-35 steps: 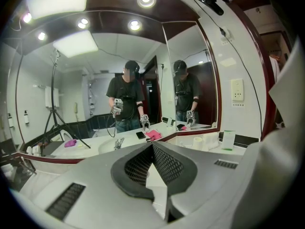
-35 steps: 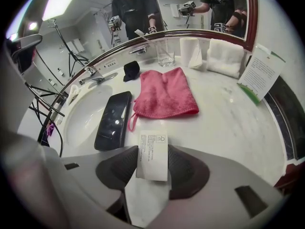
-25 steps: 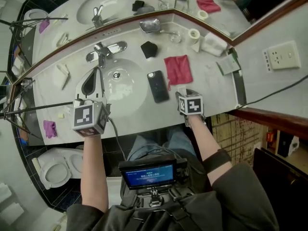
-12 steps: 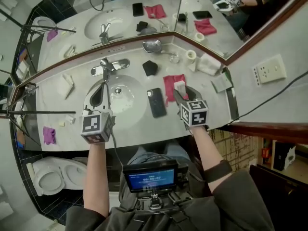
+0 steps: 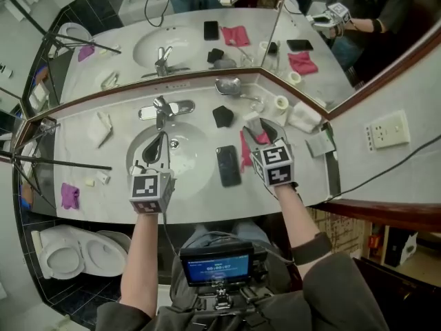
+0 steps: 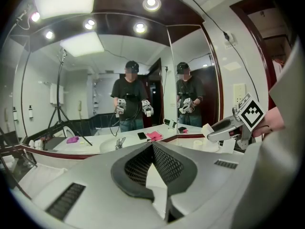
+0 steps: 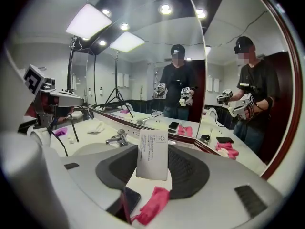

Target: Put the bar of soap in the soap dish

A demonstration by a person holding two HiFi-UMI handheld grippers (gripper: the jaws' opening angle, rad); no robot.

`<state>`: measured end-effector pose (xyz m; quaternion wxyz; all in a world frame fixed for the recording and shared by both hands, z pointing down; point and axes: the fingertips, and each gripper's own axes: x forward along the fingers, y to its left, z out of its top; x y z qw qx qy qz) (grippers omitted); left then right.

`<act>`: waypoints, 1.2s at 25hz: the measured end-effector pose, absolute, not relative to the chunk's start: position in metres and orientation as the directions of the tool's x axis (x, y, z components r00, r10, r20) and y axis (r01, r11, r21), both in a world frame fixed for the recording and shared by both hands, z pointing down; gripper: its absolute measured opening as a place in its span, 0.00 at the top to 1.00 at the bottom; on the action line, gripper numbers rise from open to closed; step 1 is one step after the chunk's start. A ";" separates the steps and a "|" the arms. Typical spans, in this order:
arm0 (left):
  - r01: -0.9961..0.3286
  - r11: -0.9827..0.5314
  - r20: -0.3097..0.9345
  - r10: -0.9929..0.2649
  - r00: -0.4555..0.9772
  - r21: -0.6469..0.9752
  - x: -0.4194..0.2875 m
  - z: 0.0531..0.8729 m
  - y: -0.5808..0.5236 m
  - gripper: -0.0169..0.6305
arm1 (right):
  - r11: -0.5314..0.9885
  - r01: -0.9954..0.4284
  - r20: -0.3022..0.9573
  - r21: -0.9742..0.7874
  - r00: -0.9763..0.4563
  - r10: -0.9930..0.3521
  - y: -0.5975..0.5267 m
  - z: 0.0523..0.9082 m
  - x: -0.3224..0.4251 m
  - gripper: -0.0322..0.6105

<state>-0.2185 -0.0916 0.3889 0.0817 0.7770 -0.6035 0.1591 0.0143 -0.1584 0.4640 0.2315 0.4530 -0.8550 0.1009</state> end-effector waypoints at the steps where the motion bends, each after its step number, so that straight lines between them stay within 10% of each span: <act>1: -0.961 -0.265 0.346 -0.911 0.224 -0.074 -0.219 0.391 -0.095 0.97 | 0.581 -0.811 0.491 0.066 -0.481 -0.727 -0.166 0.462 0.011 0.63; 16: -0.958 -0.284 0.372 -0.895 0.247 -0.049 -0.199 0.437 -0.163 0.97 | 0.737 -0.476 0.619 0.480 -0.412 -0.669 -0.320 0.494 -0.017 0.63; 30: -0.960 -0.279 0.386 -0.889 0.247 -0.030 -0.198 0.476 -0.199 0.97 | 0.887 -0.156 0.810 0.435 -0.363 -0.461 -0.366 0.591 -0.066 0.63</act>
